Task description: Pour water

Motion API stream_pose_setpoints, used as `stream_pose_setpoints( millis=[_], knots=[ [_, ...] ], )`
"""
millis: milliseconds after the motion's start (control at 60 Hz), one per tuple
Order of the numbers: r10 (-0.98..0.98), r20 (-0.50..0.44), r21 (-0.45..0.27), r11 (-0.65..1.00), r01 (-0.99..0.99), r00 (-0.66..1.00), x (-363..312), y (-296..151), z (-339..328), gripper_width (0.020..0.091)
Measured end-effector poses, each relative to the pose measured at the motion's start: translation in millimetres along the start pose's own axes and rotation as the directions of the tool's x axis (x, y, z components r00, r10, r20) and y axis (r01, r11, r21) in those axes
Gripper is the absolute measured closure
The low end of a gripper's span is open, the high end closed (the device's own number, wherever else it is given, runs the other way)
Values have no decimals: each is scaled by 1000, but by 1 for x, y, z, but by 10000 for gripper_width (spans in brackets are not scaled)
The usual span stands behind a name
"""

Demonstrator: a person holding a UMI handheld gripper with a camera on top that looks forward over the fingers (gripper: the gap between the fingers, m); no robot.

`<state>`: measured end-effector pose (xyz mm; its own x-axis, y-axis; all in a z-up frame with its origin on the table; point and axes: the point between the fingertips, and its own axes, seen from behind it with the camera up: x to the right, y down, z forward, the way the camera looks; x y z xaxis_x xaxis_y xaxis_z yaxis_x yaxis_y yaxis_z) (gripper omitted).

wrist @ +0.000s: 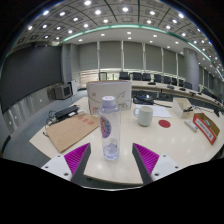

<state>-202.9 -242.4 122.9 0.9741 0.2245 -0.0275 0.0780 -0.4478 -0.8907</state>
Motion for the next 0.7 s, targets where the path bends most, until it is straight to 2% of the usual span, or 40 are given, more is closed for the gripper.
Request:
stream_pose_setpoints(
  millis=[150,200,300,333,383,467,550,617,633,700],
  knots=[
    [-11,-93,24,1000,13,996,-2,-3,62,251],
    [-3,-109,40,999,7,994,1,-6,81,274],
    [6,-138,53,999,1,990,3,-6,104,377],
    [4,-146,56,998,4,989,5,-6,113,441],
    [8,-148,64,998,1,989,4,-7,119,578],
    [30,-151,75,997,-19,988,2,-11,124,620],
    [42,-144,72,997,-31,989,0,-11,124,704],
    [48,-133,65,997,-40,990,-7,-14,125,732],
    [47,-127,61,997,-39,991,-9,-16,125,762],
    [52,-112,62,997,-46,992,-14,-26,126,762]
  ],
)
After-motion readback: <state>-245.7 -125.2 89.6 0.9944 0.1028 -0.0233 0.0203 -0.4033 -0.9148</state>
